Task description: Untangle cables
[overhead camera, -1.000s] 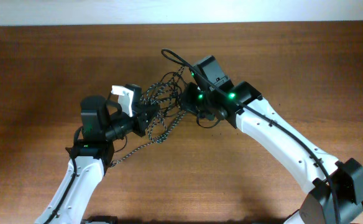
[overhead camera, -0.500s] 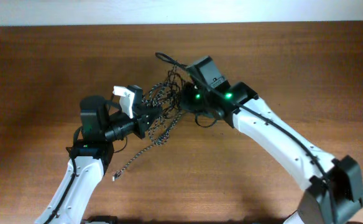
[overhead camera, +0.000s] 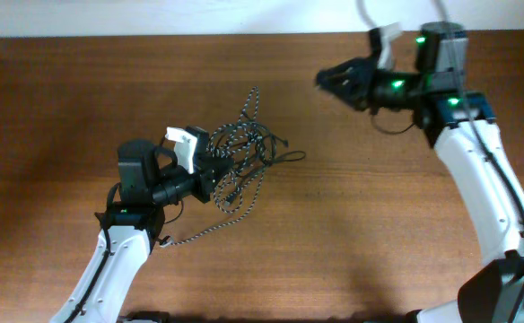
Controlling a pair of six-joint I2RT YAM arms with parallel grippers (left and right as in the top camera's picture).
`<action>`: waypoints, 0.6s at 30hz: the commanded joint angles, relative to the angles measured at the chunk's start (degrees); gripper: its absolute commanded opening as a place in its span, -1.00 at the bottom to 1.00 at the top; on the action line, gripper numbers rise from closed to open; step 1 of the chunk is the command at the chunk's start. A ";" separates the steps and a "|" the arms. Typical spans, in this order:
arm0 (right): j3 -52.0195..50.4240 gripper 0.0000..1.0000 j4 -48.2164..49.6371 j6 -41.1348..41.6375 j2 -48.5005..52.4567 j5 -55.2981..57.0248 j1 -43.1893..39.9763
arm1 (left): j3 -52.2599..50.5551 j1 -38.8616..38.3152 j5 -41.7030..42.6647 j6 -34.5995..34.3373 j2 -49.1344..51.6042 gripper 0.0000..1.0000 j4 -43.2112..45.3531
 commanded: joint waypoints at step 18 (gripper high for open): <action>0.44 -0.35 -16.59 -8.92 1.46 49.33 30.69 | 0.20 0.04 -6.51 -5.35 -0.33 -1.00 -0.76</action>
